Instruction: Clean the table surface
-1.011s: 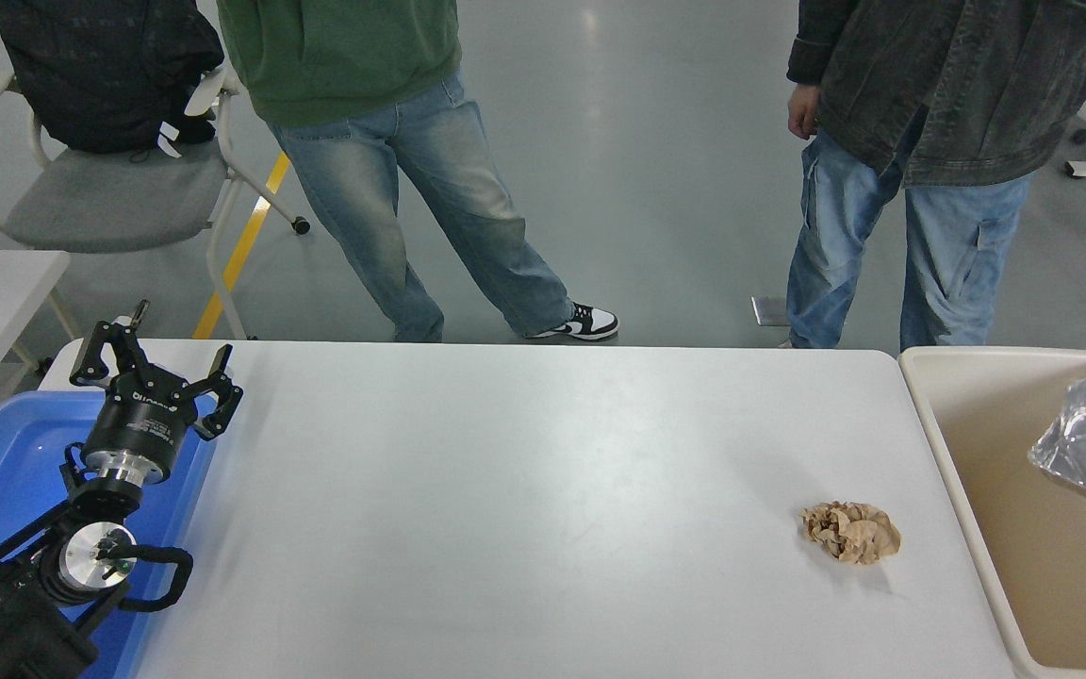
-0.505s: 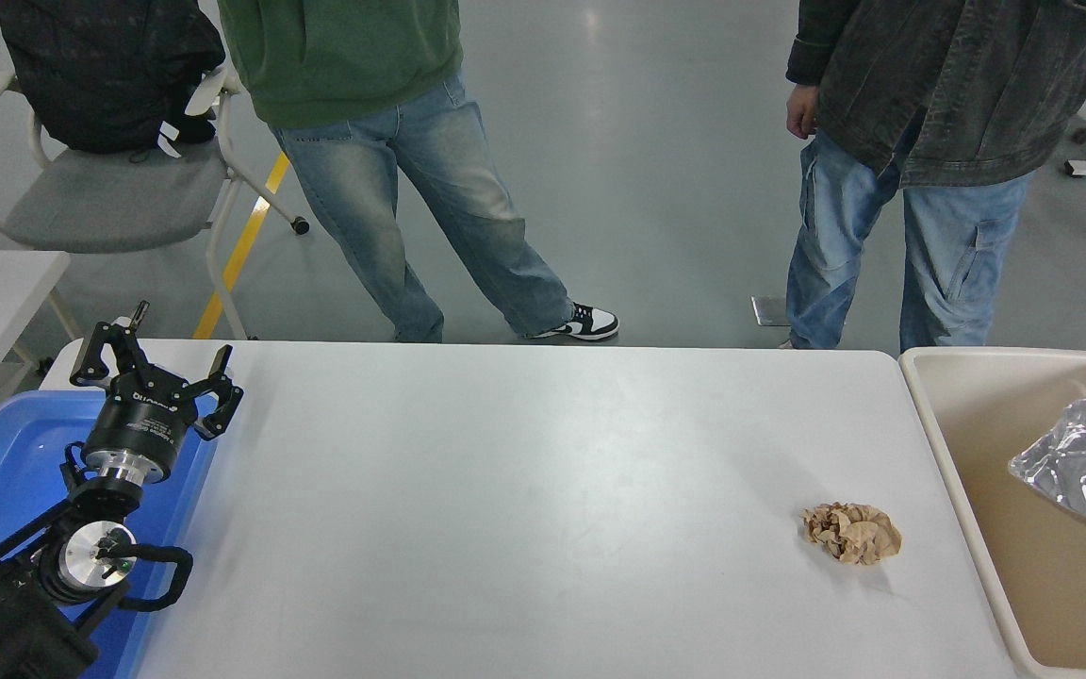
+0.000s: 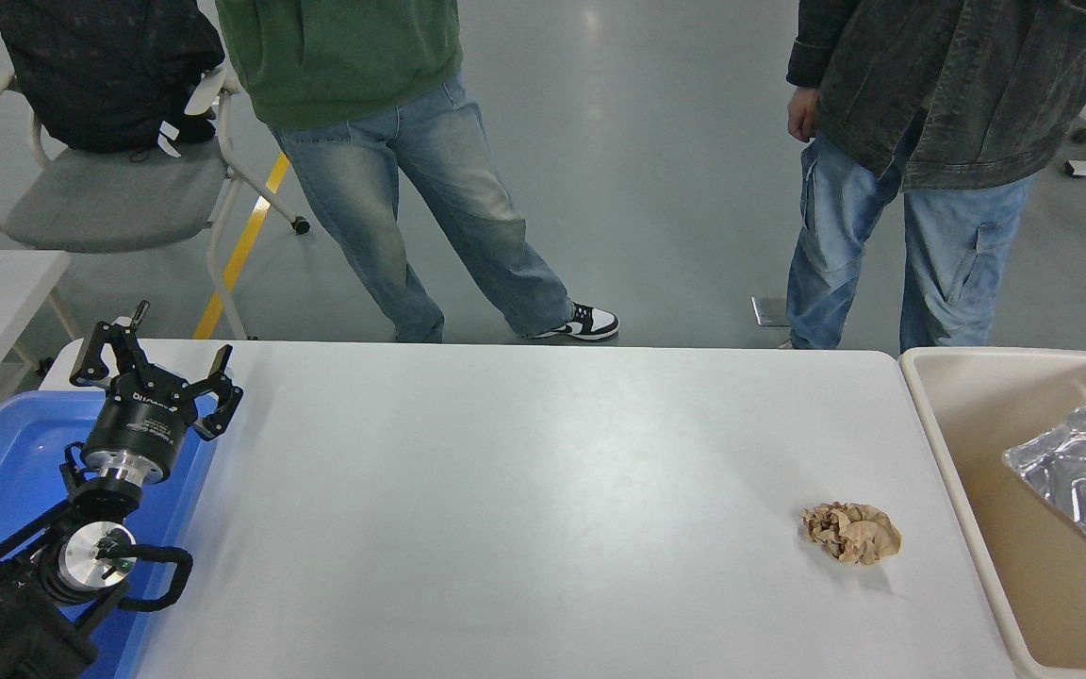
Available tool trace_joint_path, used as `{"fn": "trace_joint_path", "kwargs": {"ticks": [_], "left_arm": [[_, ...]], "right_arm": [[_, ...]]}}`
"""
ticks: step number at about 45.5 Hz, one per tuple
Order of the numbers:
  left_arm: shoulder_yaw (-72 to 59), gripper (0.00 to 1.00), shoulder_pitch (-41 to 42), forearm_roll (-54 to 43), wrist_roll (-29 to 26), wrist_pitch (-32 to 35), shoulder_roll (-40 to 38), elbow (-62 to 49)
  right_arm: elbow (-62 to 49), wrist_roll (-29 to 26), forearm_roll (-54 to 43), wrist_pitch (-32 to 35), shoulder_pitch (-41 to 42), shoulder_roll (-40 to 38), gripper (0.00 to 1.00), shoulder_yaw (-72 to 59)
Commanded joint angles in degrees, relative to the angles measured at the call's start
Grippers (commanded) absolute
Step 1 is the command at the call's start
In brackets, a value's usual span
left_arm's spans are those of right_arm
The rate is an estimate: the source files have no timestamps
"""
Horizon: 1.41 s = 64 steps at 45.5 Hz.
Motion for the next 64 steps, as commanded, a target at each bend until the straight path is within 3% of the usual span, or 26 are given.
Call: {"fn": "trace_joint_path", "kwargs": {"ticks": [1, 20, 21, 24, 25, 26, 40, 64], "left_arm": [[0.0, 0.99, 0.0, 0.0, 0.0, 0.0, 0.0, 0.0], [0.0, 0.99, 0.0, 0.0, 0.0, 0.0, 0.0, 0.0], [0.0, 0.99, 0.0, 0.0, 0.0, 0.0, 0.0, 0.0], [0.0, 0.99, 0.0, 0.0, 0.0, 0.0, 0.0, 0.0], [0.0, 0.99, 0.0, 0.0, 0.0, 0.0, 0.0, 0.0], [0.0, 0.99, 0.0, 0.0, 0.0, 0.0, 0.0, 0.0], [0.0, 0.99, 0.0, 0.0, 0.0, 0.0, 0.0, 0.0], [0.0, 0.99, 0.0, 0.0, 0.0, 0.0, 0.0, 0.0]], "right_arm": [[-0.09, -0.57, 0.46, -1.49, 0.66, 1.6, 0.0, 0.56], [-0.09, -0.75, 0.55, -3.68, 0.66, 2.22, 0.0, 0.64], [-0.09, -0.75, 0.55, -4.21, 0.57, 2.22, 0.16, 0.64], [-0.09, -0.49, 0.55, -6.57, 0.57, 2.22, 0.81, 0.56], [-0.09, -0.48, 0.55, -7.63, 0.57, 2.3, 0.92, 0.64], [-0.09, -0.48, 0.55, -8.42, 0.49, 2.39, 0.97, 0.56], [0.0, -0.48, 0.55, -8.34, 0.05, 2.3, 0.99, 0.38], [0.09, -0.48, 3.27, 1.67, 3.91, -1.3, 0.99, 1.61]]}}
